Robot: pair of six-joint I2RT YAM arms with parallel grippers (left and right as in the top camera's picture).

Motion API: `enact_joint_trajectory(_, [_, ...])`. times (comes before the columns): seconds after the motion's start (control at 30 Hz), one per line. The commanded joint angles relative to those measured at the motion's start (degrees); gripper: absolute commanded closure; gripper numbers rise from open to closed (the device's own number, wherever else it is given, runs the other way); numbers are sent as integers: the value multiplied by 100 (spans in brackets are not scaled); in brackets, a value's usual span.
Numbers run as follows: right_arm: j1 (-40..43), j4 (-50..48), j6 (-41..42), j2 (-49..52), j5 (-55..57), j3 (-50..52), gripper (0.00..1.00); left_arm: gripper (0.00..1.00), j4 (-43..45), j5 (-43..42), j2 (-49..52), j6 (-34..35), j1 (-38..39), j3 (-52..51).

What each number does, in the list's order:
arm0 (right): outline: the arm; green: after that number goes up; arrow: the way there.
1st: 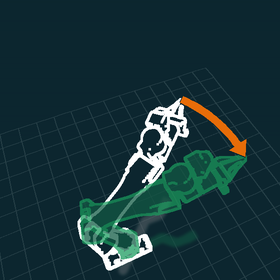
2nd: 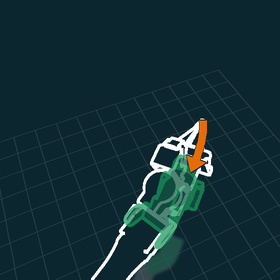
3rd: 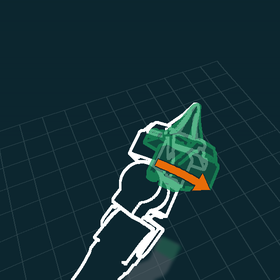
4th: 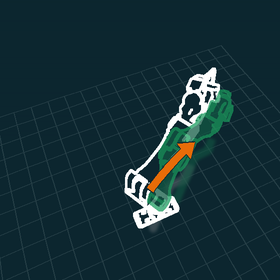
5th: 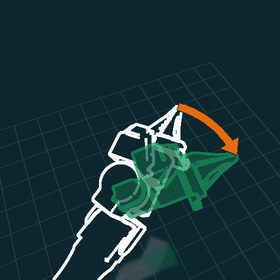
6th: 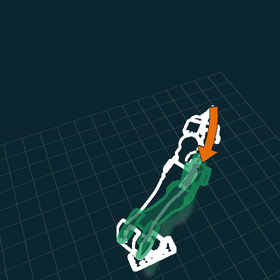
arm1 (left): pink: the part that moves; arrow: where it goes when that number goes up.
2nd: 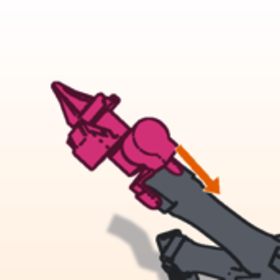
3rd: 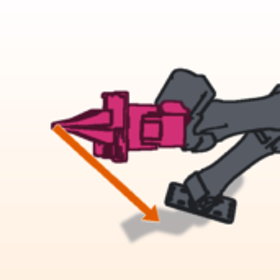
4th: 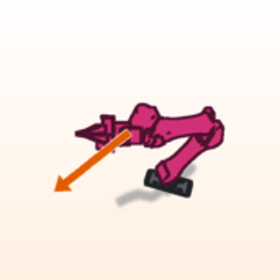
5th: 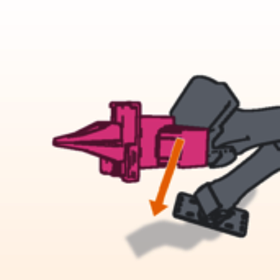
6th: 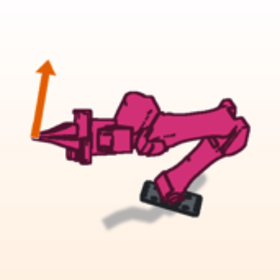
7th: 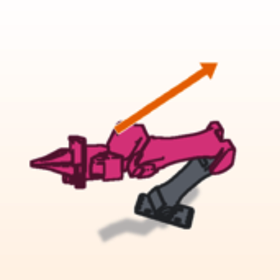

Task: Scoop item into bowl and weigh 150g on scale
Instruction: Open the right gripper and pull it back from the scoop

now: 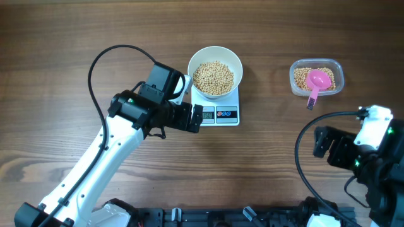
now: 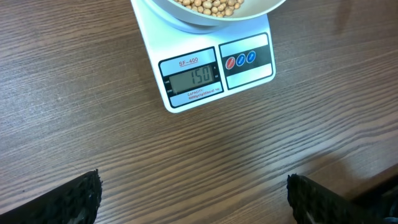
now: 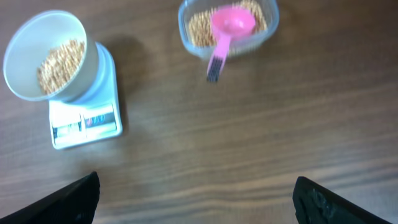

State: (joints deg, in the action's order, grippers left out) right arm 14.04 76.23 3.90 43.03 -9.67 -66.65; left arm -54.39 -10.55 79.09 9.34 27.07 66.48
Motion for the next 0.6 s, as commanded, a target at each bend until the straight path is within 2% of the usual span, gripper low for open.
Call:
enact_joint_trajectory(0.0, [17,59,76,-13,-74,37,0,0,-4,-70,22,13,15,-15])
enact_joint_trajectory(0.57, [17,-136,52,-13,94,37,0,0,-4,-70,22,13,15,-15])
